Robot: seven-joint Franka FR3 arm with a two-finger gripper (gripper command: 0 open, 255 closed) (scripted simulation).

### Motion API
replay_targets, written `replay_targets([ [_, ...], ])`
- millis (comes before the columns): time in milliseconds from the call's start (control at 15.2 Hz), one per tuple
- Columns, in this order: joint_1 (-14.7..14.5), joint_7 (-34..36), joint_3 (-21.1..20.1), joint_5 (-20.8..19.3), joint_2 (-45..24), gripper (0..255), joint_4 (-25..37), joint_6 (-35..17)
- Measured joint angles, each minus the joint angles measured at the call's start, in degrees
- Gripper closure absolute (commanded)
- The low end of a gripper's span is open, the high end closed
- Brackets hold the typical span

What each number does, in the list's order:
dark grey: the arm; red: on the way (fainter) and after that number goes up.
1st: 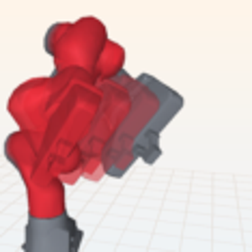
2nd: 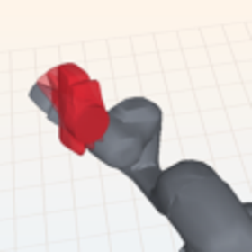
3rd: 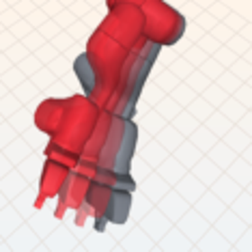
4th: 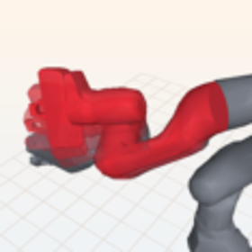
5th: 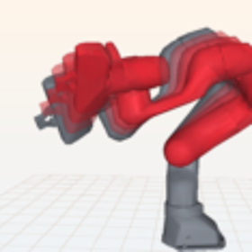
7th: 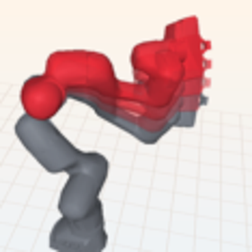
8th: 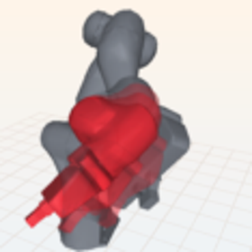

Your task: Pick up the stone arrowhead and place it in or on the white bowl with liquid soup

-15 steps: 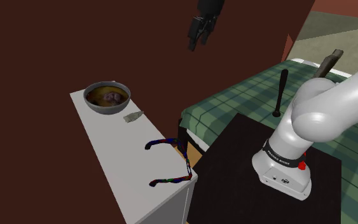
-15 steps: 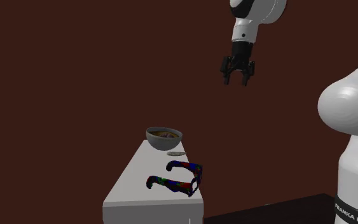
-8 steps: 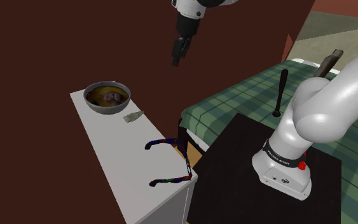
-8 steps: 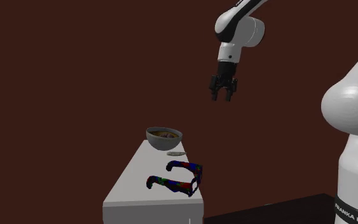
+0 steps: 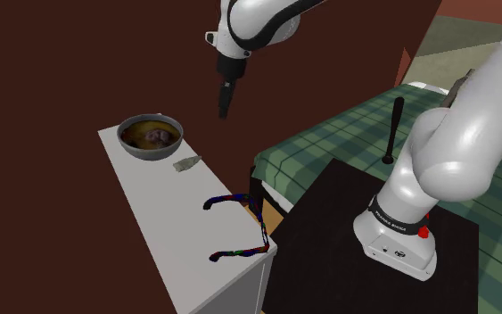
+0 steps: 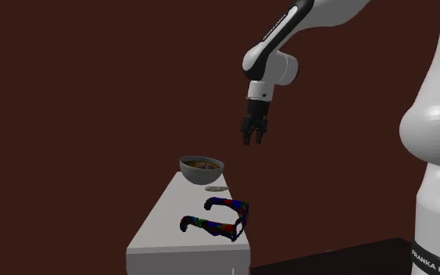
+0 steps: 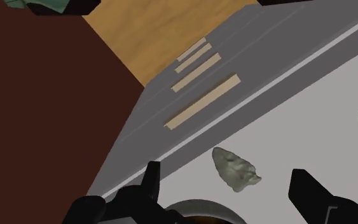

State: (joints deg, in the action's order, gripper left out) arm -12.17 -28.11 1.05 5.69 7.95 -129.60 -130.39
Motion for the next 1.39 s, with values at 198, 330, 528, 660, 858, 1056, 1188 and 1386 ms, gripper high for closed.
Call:
replay_targets([
  [198, -1.09, -4.74, -0.52, 0.70, -5.50, 0, 2.32, -2.50],
  [330, -1.78, -7.70, -1.12, 1.12, -9.76, 0, 4.32, -4.30],
  [528, -2.65, -11.80, -2.22, 1.34, -15.43, 0, 7.39, -6.27],
  [660, -3.23, -14.24, -3.09, 1.20, -19.60, 0, 10.04, -7.36],
  [858, -4.07, -17.65, -4.44, 0.68, -24.80, 0, 12.89, -9.02],
  [1056, -4.46, -19.27, -5.06, 0.32, -28.01, 0, 14.42, -10.34],
  [1188, -4.49, -19.48, -5.07, 0.27, -29.16, 0, 14.57, -11.51],
  [1386, -4.59, -19.54, -5.06, 0.24, -31.18, 0, 15.03, -12.98],
])
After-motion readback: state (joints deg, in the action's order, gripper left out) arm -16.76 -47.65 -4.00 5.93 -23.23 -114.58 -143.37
